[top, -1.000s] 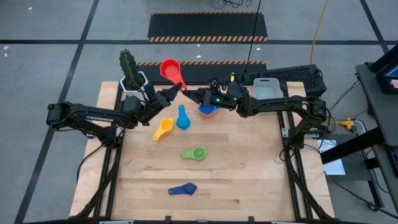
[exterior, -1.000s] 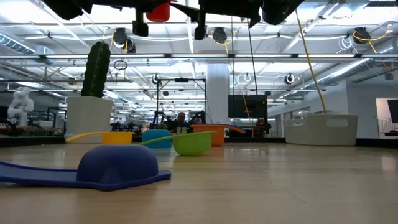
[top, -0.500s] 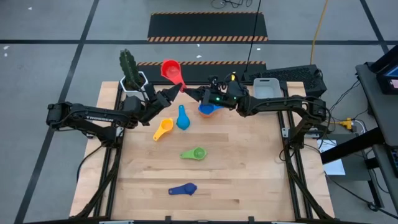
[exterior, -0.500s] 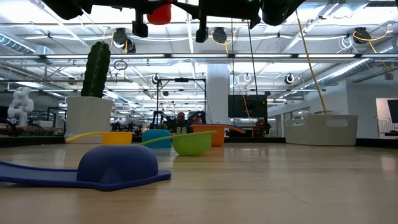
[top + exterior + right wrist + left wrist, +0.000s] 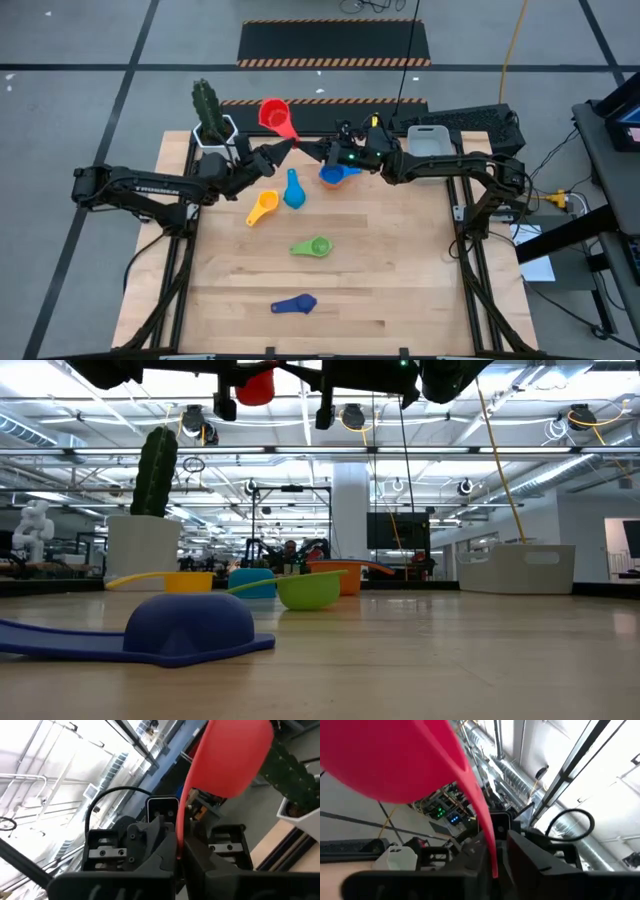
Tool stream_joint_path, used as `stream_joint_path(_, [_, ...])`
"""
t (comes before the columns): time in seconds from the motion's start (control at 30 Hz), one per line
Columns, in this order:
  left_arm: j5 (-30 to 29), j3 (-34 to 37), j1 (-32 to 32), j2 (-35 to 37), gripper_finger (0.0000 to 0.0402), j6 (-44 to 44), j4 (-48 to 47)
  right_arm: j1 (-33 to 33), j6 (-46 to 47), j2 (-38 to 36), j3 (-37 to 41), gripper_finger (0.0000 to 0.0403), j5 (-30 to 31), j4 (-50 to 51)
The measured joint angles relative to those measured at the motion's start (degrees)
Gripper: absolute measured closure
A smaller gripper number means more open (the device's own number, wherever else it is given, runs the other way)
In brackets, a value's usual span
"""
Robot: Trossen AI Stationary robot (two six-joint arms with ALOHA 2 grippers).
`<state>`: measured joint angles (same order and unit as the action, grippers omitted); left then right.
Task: Nest measuring cups in basket
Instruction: Stack the red measuring cup on top of the blue measuring cup
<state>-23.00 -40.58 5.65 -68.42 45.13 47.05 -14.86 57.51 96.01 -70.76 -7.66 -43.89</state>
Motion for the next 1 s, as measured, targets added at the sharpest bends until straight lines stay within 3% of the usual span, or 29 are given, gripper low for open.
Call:
stream_joint_path(0.17, [3.8,0.0,-0.2,2.6,0.0271,1.9,-8.8,-2.1,1.9,-1.0,0.0,0.0402,-3.1,0.6])
stream_joint_path(0.3, [9.8,0.0,-0.1,5.1,0.0245,4.7,-17.1,-6.2,3.1,-2.9,0.0,0.0402,-11.2,3.2])
stream_joint_path(0.43, [14.4,0.0,-0.3,6.7,0.0239,8.5,-23.7,-12.7,5.1,-5.4,0.0,0.0402,-23.9,7.6])
stream_joint_path(0.73, [15.0,0.0,-1.2,7.3,0.0238,11.1,-28.5,-25.9,7.7,-6.9,0.0,0.0403,-58.1,14.3])
stream_joint_path(0.87, [14.9,0.0,-1.2,7.3,0.0238,12.7,-29.4,-29.7,2.8,-6.8,0.0,0.0403,-61.2,19.1])
stream_joint_path(1.0, [14.3,0.0,-1.3,7.3,0.0238,13.6,-29.4,-32.1,-8.8,-6.9,0.0,0.0403,-61.8,30.0])
